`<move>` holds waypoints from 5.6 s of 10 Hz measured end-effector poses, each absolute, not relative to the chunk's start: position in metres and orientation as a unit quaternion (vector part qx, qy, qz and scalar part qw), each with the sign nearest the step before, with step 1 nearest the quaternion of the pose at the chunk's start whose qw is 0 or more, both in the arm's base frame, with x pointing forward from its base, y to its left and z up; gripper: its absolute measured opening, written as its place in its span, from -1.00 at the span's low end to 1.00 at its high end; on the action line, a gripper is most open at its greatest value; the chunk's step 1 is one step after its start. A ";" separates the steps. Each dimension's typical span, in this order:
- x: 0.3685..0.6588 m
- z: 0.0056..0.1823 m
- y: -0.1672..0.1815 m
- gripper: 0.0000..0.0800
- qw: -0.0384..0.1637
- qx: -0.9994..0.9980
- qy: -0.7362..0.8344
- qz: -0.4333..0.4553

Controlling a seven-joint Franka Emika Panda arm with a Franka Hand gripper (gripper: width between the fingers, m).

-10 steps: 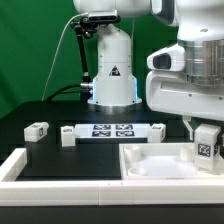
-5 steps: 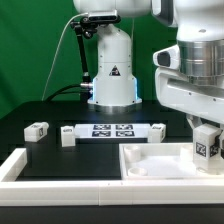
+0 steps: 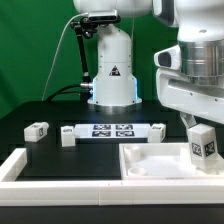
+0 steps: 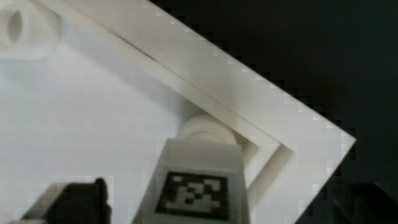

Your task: Assemble one leg

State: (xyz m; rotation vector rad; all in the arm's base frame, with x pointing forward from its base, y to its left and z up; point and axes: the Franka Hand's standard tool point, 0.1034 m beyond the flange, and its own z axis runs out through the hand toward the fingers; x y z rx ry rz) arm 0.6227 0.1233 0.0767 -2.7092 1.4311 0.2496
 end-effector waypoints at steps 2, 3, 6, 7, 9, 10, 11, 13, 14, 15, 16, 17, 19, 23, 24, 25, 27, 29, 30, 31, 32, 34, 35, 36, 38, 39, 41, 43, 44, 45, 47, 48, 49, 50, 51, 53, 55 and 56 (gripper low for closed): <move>0.623 0.075 0.120 0.62 0.042 -0.924 0.373 0.076; 0.624 0.075 0.119 0.62 0.046 -0.942 0.325 0.074; 0.624 0.074 0.117 0.62 0.056 -0.979 0.183 0.066; 0.624 0.074 0.117 0.62 0.059 -0.987 0.133 0.063; 0.625 0.075 0.114 0.62 0.063 -0.994 0.060 0.058; 0.625 0.075 0.113 0.62 0.067 -0.996 0.004 0.054; 0.625 0.075 0.113 0.62 0.068 -0.996 -0.032 0.052; 0.625 0.075 0.113 0.62 0.073 -0.989 -0.125 0.045; 0.625 0.075 0.113 0.62 0.074 -0.987 -0.139 0.044; 0.625 0.075 0.113 0.32 0.073 -0.987 -0.137 0.044; 0.625 0.075 0.113 -0.05 0.073 -0.987 -0.137 0.044; 0.625 0.075 0.113 -0.05 0.074 -0.987 -0.137 0.044; 0.625 0.075 0.113 -0.28 0.073 -0.988 -0.127 0.045; 0.625 0.074 0.113 -0.28 0.065 -0.996 0.026 0.049; 0.625 0.074 0.113 -0.28 0.062 -0.994 0.076 0.052; 0.625 0.074 0.113 -0.28 0.059 -0.989 0.121 0.055; 0.625 0.074 0.113 -0.28 0.049 -0.966 0.247 0.061; 0.625 0.074 0.113 -0.28 0.041 -0.934 0.348 0.065; 0.625 0.074 0.113 -0.28 0.041 -0.913 0.399 0.068; 0.626 0.074 0.113 -0.27 0.039 -0.885 0.459 0.070; 0.626 0.074 0.115 -0.27 0.035 -0.861 0.502 0.072; 0.625 0.074 0.117 -0.27 0.026 -0.821 0.566 0.072; 0.626 0.074 0.117 -0.27 0.027 -0.811 0.580 0.074; 0.625 0.074 0.118 -0.27 0.027 -0.790 0.608 0.077; 0.625 0.073 0.120 0.28 0.031 -0.808 0.583 0.078; 0.625 0.073 0.120 0.55 0.032 -0.817 0.571 0.078; 0.623 0.074 0.123 0.60 0.034 -0.862 0.500 0.078; 0.624 0.076 0.130 0.62 0.039 -0.918 0.388 0.067; 0.624 0.076 0.131 0.62 0.039 -0.945 0.319 0.059; 0.626 0.077 0.134 0.62 0.037 -0.963 0.264 0.044; 0.624 0.073 0.131 0.62 0.040 -0.990 0.135 0.033; 0.624 0.072 0.128 0.62 0.041 -0.996 0.079 0.032; 0.624 0.070 0.126 0.62 0.042 -0.998 0.029 0.031; 0.622 0.068 0.125 0.62 0.043 -0.998 -0.014 0.032; 0.618 0.066 0.125 0.62 0.042 -0.998 -0.018 0.046; 0.618 0.066 0.125 0.32 0.044 -0.996 -0.069 0.043; 0.619 0.066 0.121 -0.03 0.040 -0.996 -0.068 0.043; 0.619 0.066 0.117 -0.30 0.038 -0.996 -0.067 0.043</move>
Offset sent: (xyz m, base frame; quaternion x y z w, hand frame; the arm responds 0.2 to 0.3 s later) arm 0.0009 -0.0046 -0.0024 0.0118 -0.0044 -0.1787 0.9838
